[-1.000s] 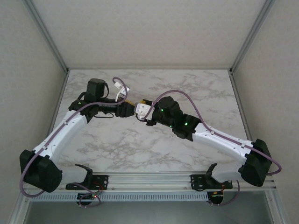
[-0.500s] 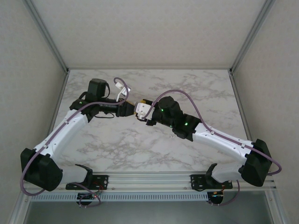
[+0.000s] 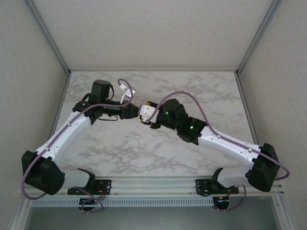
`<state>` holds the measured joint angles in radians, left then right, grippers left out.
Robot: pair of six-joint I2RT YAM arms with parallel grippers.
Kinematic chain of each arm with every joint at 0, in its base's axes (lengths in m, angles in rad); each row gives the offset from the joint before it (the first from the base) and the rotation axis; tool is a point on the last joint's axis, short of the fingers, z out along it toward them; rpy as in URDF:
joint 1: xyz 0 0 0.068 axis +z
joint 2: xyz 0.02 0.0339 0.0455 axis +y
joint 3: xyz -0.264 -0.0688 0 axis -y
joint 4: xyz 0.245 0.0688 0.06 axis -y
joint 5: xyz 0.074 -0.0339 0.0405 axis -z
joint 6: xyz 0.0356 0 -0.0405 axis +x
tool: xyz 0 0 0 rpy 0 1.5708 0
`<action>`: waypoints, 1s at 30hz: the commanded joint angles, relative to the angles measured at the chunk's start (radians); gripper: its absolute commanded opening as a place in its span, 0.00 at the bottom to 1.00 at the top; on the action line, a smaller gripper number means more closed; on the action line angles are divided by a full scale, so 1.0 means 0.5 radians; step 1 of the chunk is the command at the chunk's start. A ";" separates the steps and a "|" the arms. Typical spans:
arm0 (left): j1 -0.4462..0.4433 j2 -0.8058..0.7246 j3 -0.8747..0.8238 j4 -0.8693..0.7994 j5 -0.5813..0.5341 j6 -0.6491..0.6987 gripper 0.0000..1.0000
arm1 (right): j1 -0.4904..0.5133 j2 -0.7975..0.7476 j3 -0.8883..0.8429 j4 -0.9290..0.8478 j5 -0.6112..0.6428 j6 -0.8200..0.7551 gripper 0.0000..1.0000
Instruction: Insert wireless bluetooth earbuds into charging case
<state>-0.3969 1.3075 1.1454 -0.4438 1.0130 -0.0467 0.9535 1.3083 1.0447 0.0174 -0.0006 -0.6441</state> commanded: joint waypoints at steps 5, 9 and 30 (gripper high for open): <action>-0.024 -0.190 -0.100 0.402 -0.161 0.033 0.11 | -0.396 -0.219 0.205 -0.433 -0.590 1.030 0.71; -0.053 -0.361 -0.358 1.019 -0.266 0.066 0.11 | -0.754 -0.188 0.282 -0.594 -1.195 1.663 0.71; -0.270 -0.354 -0.432 1.481 -0.367 0.110 0.05 | -0.794 0.105 0.613 -0.679 -1.666 1.955 0.70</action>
<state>-0.5171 1.1286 0.9207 0.2394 0.8024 0.0227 0.5526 1.3426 1.3136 -0.3031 -0.8379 0.3260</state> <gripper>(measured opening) 0.212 0.704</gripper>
